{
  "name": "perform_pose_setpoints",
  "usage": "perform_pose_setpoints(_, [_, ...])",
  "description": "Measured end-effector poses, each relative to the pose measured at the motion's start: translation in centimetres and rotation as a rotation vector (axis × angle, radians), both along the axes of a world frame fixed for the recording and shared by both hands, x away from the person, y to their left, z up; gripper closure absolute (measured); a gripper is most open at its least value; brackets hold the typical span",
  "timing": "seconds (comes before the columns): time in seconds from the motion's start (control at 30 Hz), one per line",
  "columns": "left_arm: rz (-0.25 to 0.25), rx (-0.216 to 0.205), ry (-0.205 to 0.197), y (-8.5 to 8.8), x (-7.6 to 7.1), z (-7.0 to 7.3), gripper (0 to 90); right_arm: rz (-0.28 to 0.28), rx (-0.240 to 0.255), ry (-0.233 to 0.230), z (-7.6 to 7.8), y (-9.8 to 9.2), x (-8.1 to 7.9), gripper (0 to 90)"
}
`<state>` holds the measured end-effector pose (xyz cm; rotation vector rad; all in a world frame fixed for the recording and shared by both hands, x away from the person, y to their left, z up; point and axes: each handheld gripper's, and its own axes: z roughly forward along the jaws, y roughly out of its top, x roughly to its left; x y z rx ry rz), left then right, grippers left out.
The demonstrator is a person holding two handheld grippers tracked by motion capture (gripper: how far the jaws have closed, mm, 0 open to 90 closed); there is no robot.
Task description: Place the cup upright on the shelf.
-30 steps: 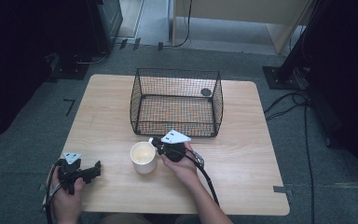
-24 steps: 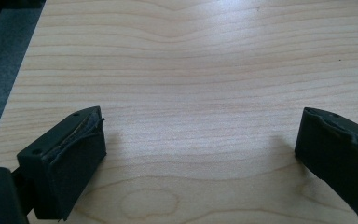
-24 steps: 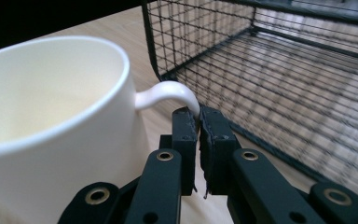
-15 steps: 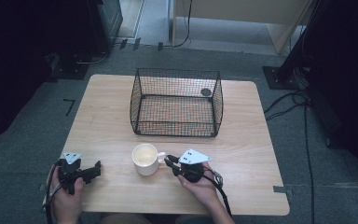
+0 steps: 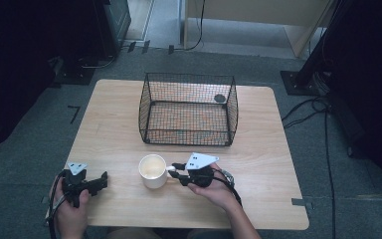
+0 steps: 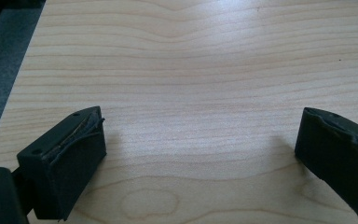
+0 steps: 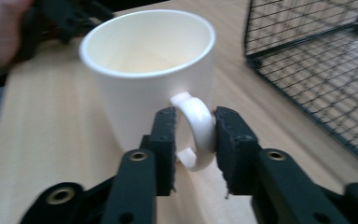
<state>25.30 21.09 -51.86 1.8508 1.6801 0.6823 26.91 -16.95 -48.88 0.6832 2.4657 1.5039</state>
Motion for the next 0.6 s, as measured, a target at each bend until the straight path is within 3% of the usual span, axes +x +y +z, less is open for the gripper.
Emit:
perform_pose_setpoints(0.03, [0.0,0.0,0.0,0.0,0.0,0.0,1.9,0.0,0.0,0.0,0.0,0.0,0.0,72.3])
perform_pose_setpoints(0.07, [0.001,0.0,0.0,0.0,0.0,0.0,1.9,0.056,0.008,0.021,0.0,-0.1,-0.6,75.1])
perform_pose_setpoints(0.1, [0.0,0.0,0.0,0.0,0.0,0.0,1.9,0.076,0.01,0.029,0.0,0.0,-0.9,75.3])
perform_pose_setpoints(0.17, [0.0,0.0,0.0,0.0,0.0,0.0,1.9,0.086,0.013,0.037,0.0,0.3,-1.3,74.3])
perform_pose_setpoints(0.27, [0.0,0.0,0.0,0.0,0.0,0.0,1.9,0.066,0.003,0.029,-0.2,1.2,-1.5,72.4])
perform_pose_setpoints(0.4, [0.0,0.0,0.0,0.0,0.0,0.0,1.9,0.028,-0.017,0.011,-0.2,2.0,-1.7,80.0])
perform_pose_setpoints(0.6, [0.0,0.0,0.0,0.0,0.0,0.0,1.9,-0.004,0.012,-0.034,0.7,1.7,-1.8,80.8])
